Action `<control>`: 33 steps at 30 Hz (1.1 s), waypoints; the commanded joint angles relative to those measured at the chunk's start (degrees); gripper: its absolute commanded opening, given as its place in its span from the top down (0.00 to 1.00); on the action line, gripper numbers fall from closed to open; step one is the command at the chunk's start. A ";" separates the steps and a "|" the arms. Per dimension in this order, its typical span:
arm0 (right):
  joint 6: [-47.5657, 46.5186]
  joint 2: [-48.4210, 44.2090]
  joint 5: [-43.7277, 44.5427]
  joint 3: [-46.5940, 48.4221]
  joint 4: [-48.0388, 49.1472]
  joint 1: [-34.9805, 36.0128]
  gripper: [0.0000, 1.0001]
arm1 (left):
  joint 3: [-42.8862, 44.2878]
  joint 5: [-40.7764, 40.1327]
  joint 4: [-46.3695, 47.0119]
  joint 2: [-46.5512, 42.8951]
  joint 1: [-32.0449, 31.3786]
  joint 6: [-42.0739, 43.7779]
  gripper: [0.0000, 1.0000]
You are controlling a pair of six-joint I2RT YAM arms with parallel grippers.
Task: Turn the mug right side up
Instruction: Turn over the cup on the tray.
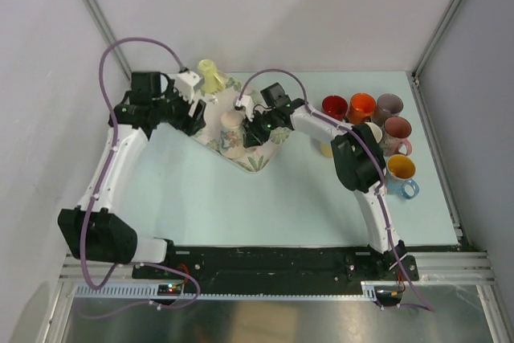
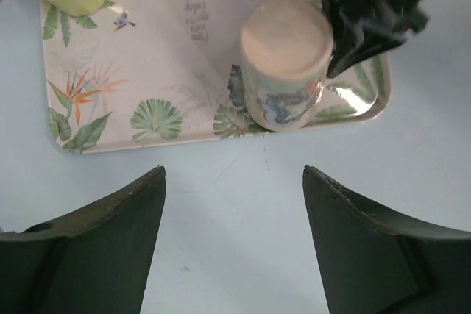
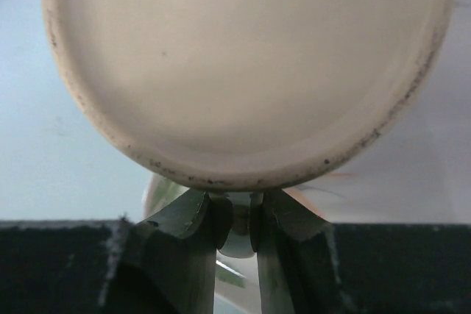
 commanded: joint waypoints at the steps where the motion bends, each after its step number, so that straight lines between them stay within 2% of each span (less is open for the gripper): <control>1: 17.06 -3.24 -12.44 1.62 2.62 -2.25 1.00 | -8.62 -2.17 8.70 -7.10 -2.70 11.57 0.21; 4: 28.04 -3.66 -20.57 -0.43 7.76 -4.03 1.00 | -17.27 -3.61 16.27 -13.16 -5.05 16.66 0.19; 7: 40.50 -3.98 -27.20 -5.50 17.82 -5.30 1.00 | -25.26 -4.81 24.40 -17.57 -7.28 20.85 0.19; 9: 45.24 -3.93 -29.93 -8.29 22.88 -5.87 1.00 | -30.44 -5.75 29.45 -19.35 -8.84 23.48 0.19; 14: 52.60 -2.53 -36.91 -10.41 31.68 -6.98 1.00 | -41.02 -5.46 39.79 -22.55 -13.02 28.67 0.19; 18: 57.49 -0.88 -44.04 -12.05 38.44 -6.74 1.00 | -48.76 -4.91 48.05 -23.42 -16.79 37.38 0.19; 22: 60.02 0.31 -47.08 -12.89 41.75 -6.69 1.00 | -53.21 -5.81 56.68 -20.14 -19.32 42.80 0.19; 26: 60.49 0.57 -48.60 -13.03 42.35 -6.54 1.00 | -55.77 -12.24 72.28 -14.05 -21.62 46.26 0.21; 30: 60.46 0.38 -48.94 -13.20 42.28 -6.53 1.00 | -55.11 -16.93 85.79 -7.43 -22.37 48.50 0.29; 32: 60.32 0.45 -48.64 -13.16 41.95 -6.47 1.00 | -53.68 -17.96 89.12 -4.95 -22.41 48.82 0.41; 33: 60.15 0.69 -48.44 -12.88 41.71 -6.44 1.00 | -52.84 -18.06 89.88 -3.99 -22.42 48.85 0.50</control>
